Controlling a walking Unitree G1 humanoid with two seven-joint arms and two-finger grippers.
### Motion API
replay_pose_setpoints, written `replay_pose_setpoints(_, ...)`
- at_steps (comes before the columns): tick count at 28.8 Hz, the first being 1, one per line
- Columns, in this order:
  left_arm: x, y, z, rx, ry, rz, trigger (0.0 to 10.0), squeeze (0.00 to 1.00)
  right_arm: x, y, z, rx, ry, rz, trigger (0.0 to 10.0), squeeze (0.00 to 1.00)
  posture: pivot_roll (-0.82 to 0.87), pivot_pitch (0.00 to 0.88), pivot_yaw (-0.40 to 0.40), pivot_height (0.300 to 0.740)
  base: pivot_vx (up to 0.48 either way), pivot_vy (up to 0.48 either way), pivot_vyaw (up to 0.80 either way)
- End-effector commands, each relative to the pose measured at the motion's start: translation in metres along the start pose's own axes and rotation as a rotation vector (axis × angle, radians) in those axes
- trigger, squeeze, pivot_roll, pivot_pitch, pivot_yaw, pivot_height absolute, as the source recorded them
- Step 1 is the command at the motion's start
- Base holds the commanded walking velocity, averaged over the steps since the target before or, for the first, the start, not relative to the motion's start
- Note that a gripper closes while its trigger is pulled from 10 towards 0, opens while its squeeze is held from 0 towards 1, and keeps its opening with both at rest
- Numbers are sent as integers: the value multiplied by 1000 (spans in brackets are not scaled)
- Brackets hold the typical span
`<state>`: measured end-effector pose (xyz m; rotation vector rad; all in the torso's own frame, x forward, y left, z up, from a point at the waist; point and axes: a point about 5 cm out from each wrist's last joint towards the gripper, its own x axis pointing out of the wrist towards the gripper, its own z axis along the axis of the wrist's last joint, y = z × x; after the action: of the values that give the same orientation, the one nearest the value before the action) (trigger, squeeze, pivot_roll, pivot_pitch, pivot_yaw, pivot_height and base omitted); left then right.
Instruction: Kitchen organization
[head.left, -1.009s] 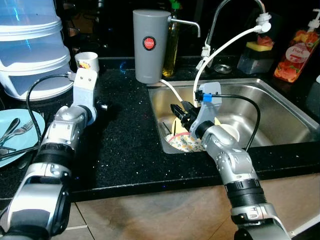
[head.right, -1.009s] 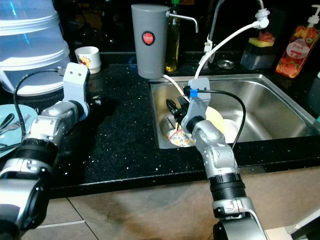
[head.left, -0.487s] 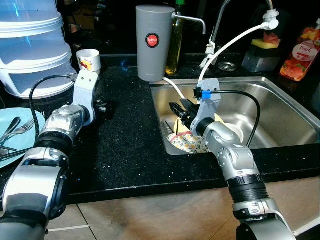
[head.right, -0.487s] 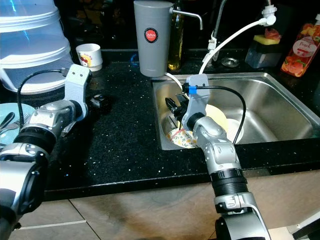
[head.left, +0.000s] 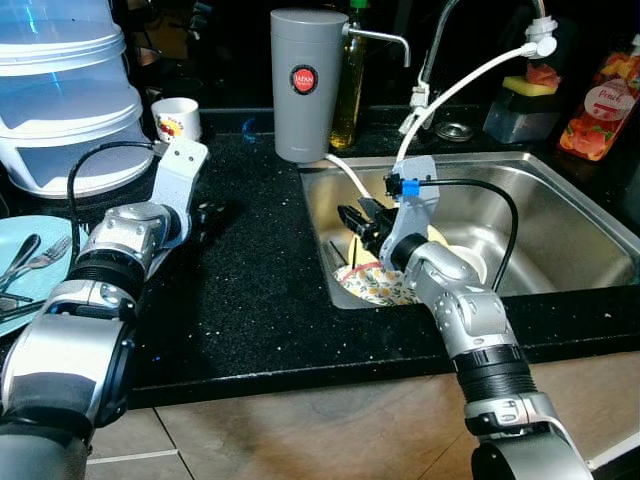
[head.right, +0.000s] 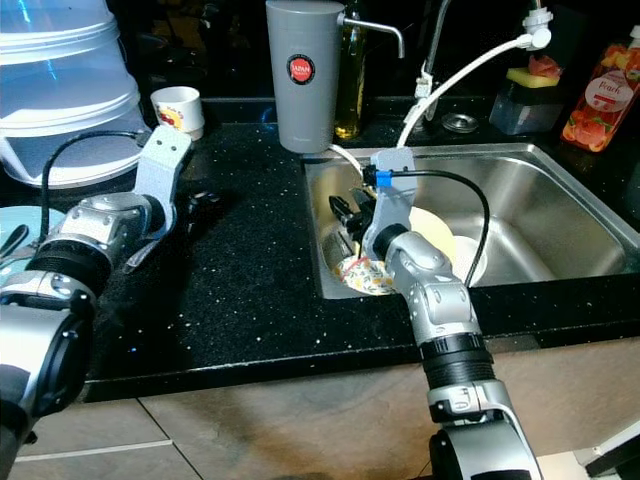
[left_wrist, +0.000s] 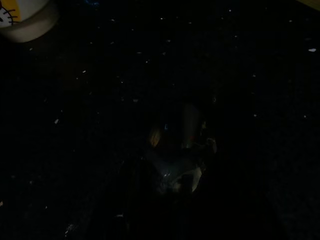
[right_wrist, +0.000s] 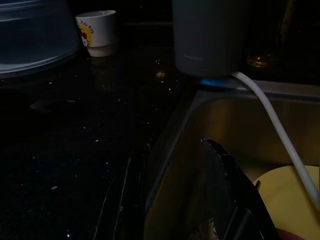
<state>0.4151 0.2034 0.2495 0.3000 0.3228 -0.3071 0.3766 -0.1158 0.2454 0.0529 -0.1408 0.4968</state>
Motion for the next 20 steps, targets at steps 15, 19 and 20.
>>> replay_pose_setpoints(15, 1, -31, 50, -407, -339, -252, 0, 0, 2, -4, 2, 44, -7, -33, 10000, 0, 79, 105, 9, 740, 0, 0, 0)
replay_pose_setpoints(19, -3, -36, 61, -490, -407, -314, 0, 0, 2, -3, 4, 50, -15, -25, 10000, 0, 77, 104, 11, 740, 0, 0, 0)
replay_pose_setpoints(20, -5, -38, 65, -534, -441, -350, 0, 0, 2, -2, 5, 48, -19, -13, 10000, 0, 78, 104, 12, 740, 0, 0, 0)
